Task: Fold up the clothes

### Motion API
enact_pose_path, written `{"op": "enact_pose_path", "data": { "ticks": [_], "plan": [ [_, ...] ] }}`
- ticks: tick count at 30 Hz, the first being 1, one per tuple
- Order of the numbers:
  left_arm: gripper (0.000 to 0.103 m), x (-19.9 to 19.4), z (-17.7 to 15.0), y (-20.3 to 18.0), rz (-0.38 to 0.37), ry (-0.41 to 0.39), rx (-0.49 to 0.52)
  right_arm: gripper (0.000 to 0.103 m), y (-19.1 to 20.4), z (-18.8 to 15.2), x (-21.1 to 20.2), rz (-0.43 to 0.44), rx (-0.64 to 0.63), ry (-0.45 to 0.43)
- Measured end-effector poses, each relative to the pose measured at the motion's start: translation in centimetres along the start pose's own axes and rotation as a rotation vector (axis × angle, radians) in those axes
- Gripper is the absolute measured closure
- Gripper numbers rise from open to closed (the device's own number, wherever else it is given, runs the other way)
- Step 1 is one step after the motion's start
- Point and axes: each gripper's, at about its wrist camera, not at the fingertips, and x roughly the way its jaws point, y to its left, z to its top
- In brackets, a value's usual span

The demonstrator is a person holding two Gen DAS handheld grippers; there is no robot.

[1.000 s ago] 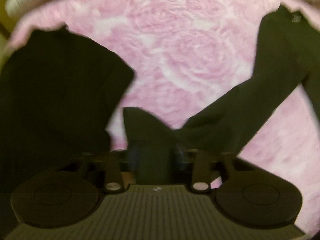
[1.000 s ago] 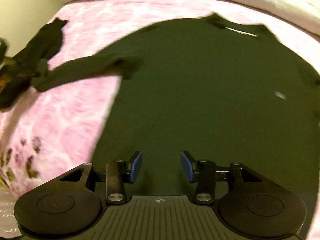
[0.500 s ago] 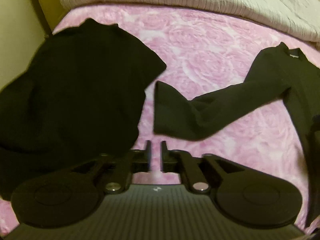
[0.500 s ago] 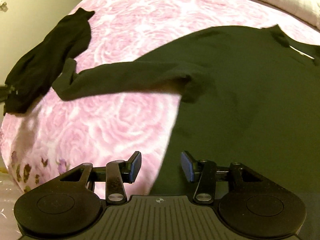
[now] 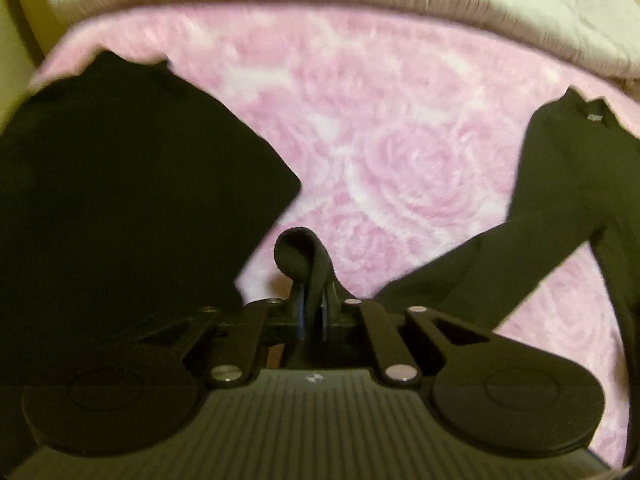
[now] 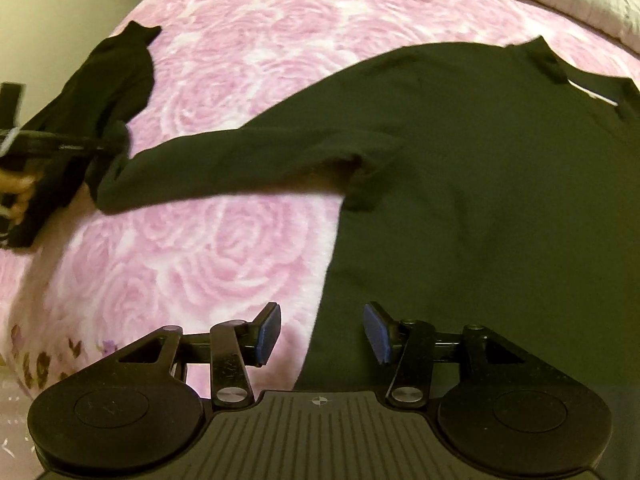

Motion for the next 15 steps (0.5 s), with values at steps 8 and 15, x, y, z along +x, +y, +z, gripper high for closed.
{"op": "enact_pose_path", "data": {
  "ticks": [8, 15],
  "plan": [
    [0.093, -9.4, -10.8, 0.9, 0.097, -0.017, -0.199, 0.052, 1.7, 2.1, 1.0, 0.044, -0.039, -0.003],
    [0.088, -10.3, -12.7, 2.2, 0.135, 0.019, -0.261, 0.051, 3.4, 3.7, 1.5, 0.072, -0.104, -0.011]
  ]
}}
